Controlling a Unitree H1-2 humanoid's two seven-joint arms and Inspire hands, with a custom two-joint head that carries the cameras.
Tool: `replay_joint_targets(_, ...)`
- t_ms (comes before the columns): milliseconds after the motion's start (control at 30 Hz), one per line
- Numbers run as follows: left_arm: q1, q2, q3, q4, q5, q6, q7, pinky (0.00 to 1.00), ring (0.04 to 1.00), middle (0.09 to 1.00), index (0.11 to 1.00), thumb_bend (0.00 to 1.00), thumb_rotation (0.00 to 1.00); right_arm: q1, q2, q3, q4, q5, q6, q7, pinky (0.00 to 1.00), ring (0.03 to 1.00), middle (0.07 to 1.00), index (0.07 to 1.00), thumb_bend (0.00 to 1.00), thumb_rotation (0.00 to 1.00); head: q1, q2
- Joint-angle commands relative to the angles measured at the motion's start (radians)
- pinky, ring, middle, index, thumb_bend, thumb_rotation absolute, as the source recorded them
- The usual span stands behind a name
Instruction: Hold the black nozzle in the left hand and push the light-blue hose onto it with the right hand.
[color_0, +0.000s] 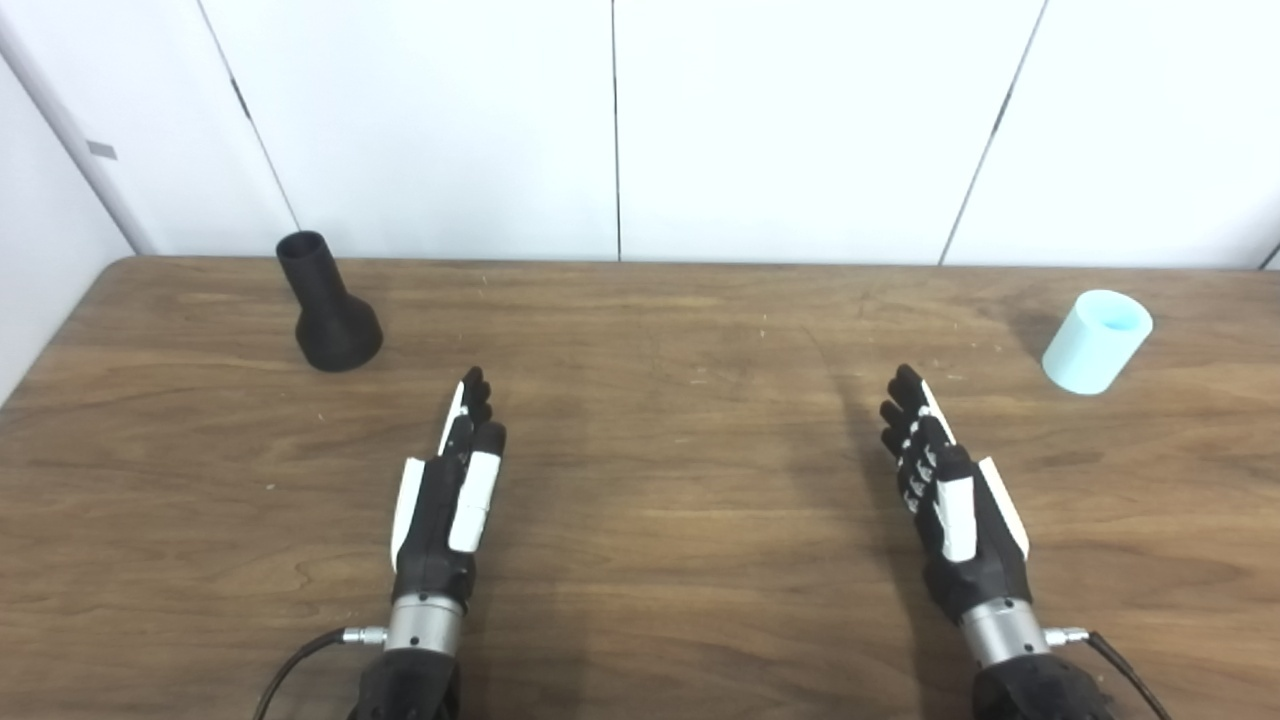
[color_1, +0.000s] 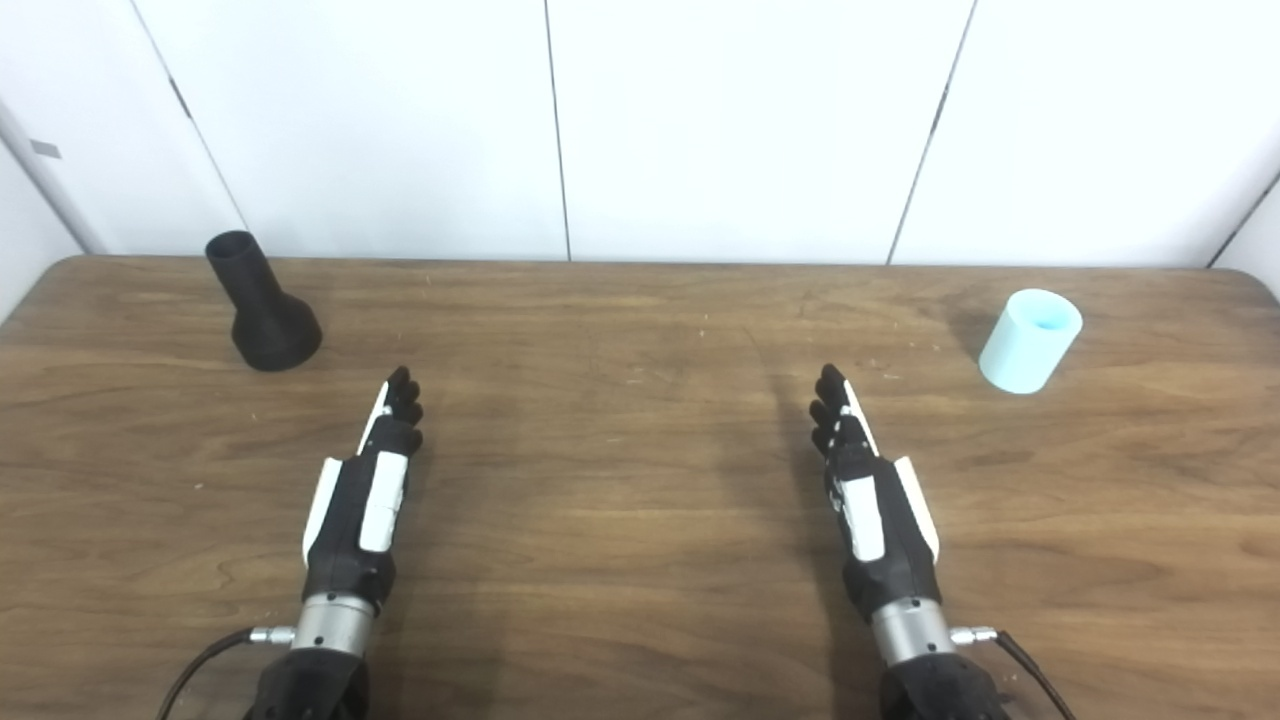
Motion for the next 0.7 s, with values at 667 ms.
replay_joint_targets(667, -0.024, -0.008, -0.012, -0.024, 0.0, -0.013, -0.01, 1.0, 1.0, 1.0, 1.0, 0.94, 1.0, -0.023, -0.01, -0.008, -0.017, 0.014, -0.04, 0.008, 1.0, 1.0, 1.0, 1.0, 0.73, 1.0, 0.051, -0.033)
